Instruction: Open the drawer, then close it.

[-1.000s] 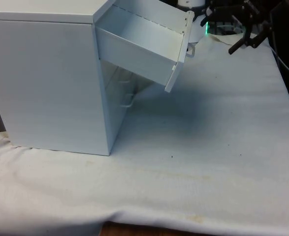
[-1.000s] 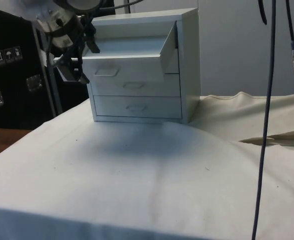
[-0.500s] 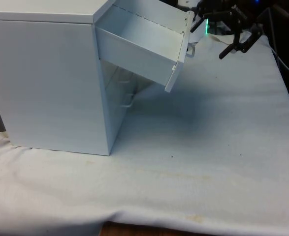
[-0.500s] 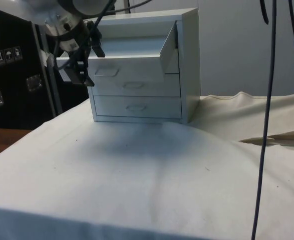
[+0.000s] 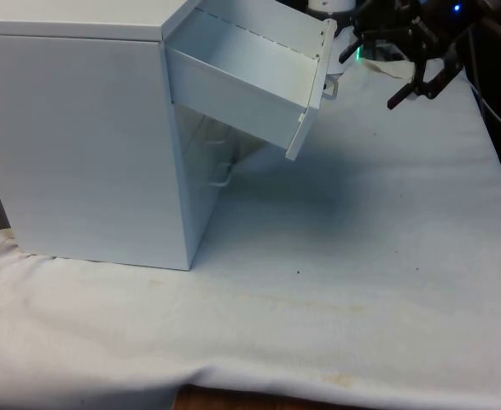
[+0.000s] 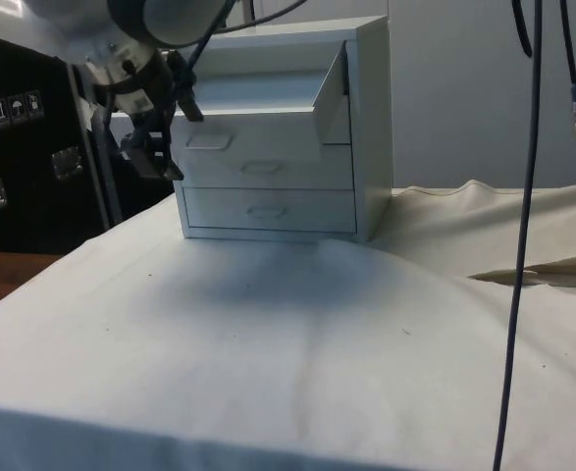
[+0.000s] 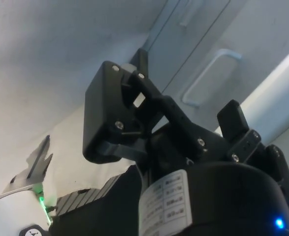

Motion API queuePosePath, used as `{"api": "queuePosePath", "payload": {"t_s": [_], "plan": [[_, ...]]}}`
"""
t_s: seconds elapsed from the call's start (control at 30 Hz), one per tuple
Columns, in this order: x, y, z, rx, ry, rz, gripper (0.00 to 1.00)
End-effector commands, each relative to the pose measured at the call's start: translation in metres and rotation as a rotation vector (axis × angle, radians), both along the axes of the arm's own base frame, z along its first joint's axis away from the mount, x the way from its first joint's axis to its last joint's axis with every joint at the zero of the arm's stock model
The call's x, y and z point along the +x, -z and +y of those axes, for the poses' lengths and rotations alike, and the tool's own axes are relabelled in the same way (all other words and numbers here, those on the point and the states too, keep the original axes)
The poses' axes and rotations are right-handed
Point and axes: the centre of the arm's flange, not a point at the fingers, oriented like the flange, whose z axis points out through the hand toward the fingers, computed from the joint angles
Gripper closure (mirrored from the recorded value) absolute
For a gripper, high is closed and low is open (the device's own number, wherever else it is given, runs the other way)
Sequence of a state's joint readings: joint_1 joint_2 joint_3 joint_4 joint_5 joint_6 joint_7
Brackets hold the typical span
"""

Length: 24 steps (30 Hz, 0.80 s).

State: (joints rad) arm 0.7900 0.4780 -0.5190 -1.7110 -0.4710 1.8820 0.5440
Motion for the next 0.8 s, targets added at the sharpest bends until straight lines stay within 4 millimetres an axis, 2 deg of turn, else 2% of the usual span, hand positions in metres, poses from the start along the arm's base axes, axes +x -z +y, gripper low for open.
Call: {"api": "queuePosePath", "payload": {"t_s": [0.0, 0.17, 0.67, 0.77], "plan": [[0.0005, 0.0043, 0.0015, 0.002, 0.0, 0.0, 0.0], [0.0003, 0.0118, 0.0042, -0.003, -0.002, 0.003, 0.0], [0.0001, 0.0134, 0.0044, -0.013, 0.0, 0.005, 0.01], [0.0001, 0.0134, 0.0044, -0.013, 0.0, 0.005, 0.16]]}}
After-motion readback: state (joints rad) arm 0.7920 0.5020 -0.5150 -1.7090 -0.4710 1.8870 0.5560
